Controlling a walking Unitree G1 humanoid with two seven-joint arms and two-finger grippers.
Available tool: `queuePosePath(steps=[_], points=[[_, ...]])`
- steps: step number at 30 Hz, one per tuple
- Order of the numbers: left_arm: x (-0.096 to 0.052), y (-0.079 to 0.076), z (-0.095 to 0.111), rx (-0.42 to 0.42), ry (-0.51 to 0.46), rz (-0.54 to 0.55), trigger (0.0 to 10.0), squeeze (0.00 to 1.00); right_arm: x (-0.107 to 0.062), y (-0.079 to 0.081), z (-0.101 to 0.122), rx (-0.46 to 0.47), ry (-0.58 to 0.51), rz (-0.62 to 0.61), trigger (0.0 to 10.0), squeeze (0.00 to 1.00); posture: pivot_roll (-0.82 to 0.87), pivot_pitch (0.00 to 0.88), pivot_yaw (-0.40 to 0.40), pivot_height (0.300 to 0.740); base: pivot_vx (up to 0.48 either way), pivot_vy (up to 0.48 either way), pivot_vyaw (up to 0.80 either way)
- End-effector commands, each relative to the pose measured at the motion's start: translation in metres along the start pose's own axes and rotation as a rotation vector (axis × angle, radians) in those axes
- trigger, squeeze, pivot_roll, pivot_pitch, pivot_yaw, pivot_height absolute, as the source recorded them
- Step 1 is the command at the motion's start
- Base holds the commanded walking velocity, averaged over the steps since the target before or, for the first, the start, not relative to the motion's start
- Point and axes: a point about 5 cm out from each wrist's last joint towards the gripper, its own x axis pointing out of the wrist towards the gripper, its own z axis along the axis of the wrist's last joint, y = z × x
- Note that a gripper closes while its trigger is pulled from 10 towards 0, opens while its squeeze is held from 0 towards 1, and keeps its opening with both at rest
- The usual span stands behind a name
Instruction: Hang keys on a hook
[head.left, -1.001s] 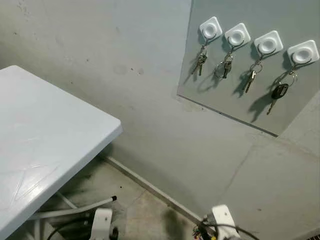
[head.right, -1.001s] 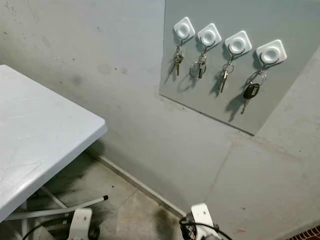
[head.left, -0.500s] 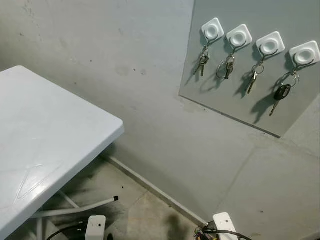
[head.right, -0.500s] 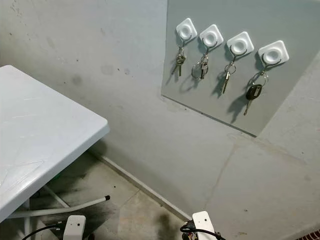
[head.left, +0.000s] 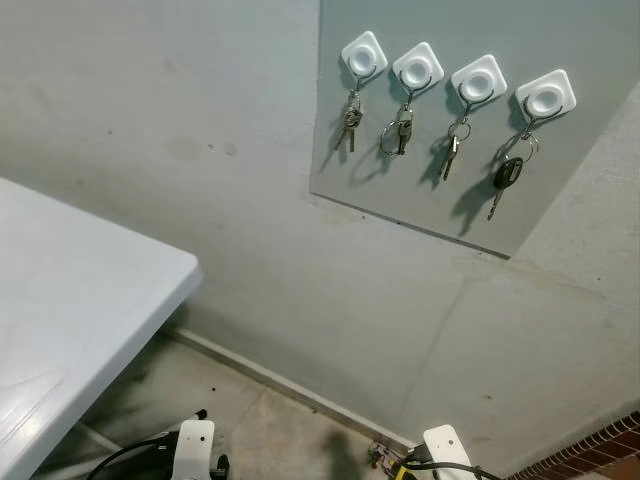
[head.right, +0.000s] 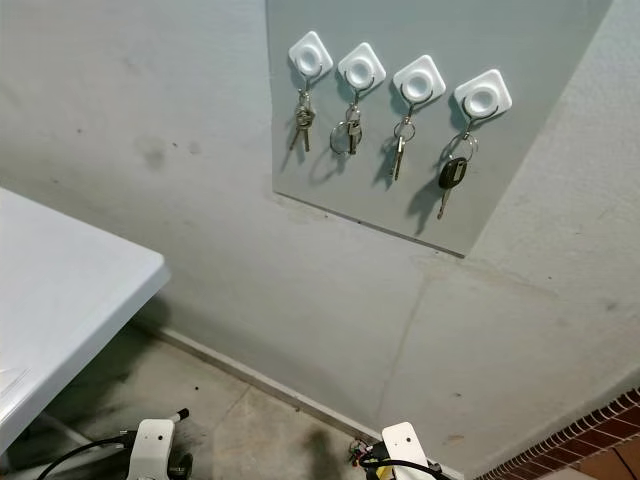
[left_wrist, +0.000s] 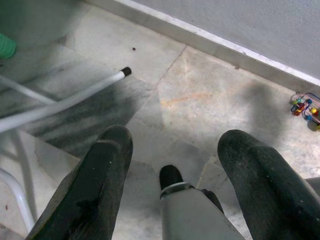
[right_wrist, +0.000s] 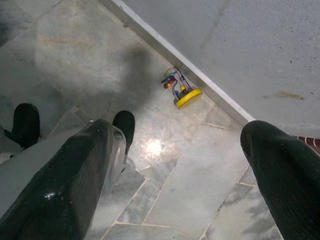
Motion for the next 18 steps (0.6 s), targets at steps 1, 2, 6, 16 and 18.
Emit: queuePosePath(steps=[1, 2, 6, 16, 18], points=[[-0.0014, -0.0018, -0.0050, 0.019, 0.015, -0.014, 10.0, 0.00, -0.0001, 0.0009, -0.0020, -0.023, 0.014, 0.002, 10.0, 0.00, -0.07, 0.000, -0.027, 0.740, 0.000, 0.000, -0.72], [-0.0015, -0.0021, -0.0055, 0.019, 0.017, -0.015, 10.0, 0.00, -0.0002, 0.0012, -0.0024, -0.024, 0.016, 0.004, 10.0, 0.00, -0.07, 0.000, -0.027, 0.740, 0.000, 0.000, -0.72], [-0.0017, -0.0024, -0.0066, 0.001, 0.022, -0.015, 10.0, 0.00, 0.0001, 0.0033, -0.0026, -0.030, 0.018, 0.011, 10.0, 0.00, -0.06, 0.000, -0.032, 0.740, 0.000, 0.000, -0.72], [-0.0019, -0.0015, -0.0083, -0.005, 0.036, 0.002, 10.0, 0.00, 0.0008, 0.0036, -0.0002, -0.044, 0.017, 0.016, 10.0, 0.00, -0.06, 0.000, -0.038, 0.740, 0.000, -0.237, -0.69], [-0.0019, -0.0017, -0.0086, -0.012, 0.039, -0.001, 10.0, 0.00, 0.0008, 0.0034, 0.0002, -0.050, 0.017, 0.017, 10.0, 0.00, -0.06, 0.000, -0.038, 0.740, 0.000, 0.000, -0.66]])
